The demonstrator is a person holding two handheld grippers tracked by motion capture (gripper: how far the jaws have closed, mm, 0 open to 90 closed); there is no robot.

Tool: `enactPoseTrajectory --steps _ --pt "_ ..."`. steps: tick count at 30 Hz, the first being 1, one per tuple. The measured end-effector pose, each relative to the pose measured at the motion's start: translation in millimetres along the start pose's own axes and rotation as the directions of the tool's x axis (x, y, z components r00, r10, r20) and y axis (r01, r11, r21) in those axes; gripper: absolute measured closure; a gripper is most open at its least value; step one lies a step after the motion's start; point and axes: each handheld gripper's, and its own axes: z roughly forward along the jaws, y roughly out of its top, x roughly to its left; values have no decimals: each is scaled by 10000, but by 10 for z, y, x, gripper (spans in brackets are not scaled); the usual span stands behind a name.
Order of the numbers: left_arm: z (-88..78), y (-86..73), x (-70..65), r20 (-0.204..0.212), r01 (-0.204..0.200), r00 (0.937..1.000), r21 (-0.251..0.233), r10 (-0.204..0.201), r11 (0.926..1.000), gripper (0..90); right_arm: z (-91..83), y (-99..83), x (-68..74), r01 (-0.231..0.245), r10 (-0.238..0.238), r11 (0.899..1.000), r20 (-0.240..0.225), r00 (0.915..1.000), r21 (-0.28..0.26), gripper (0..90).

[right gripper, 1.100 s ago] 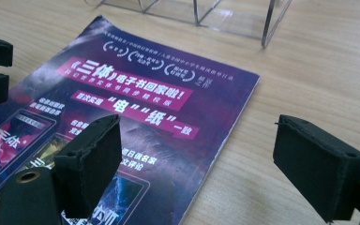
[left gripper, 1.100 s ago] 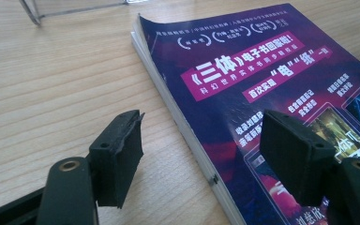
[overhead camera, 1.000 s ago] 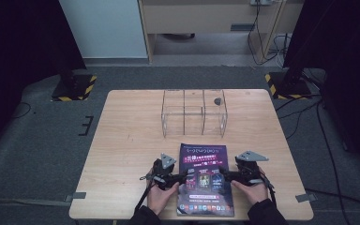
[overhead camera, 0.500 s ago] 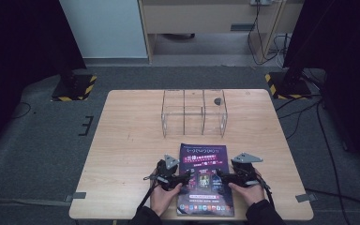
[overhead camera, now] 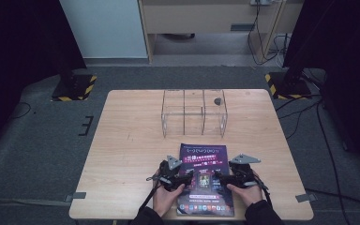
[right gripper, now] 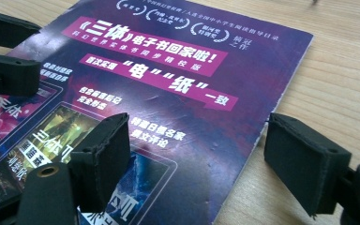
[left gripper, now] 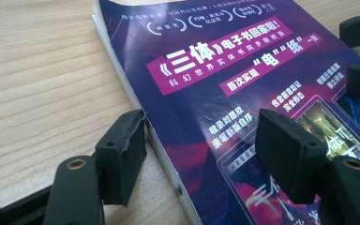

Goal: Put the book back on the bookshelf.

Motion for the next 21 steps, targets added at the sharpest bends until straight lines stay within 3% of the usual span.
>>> enactPoseTrajectory --steps 6,15,21 --pt "-1 -18 4 148 586 9982 -224 -583 9980 330 -6 -10 -3 -162 162 9998 -27 9999 -99 255" --pt "17 -21 -15 -43 319 9995 -276 -320 9991 316 -4 -16 -2 -166 168 9997 75 9998 -193 269" --pt "11 -28 0 19 834 9965 -472 -834 9954 344 -5 -15 -3 -252 253 9995 66 9997 -193 271"
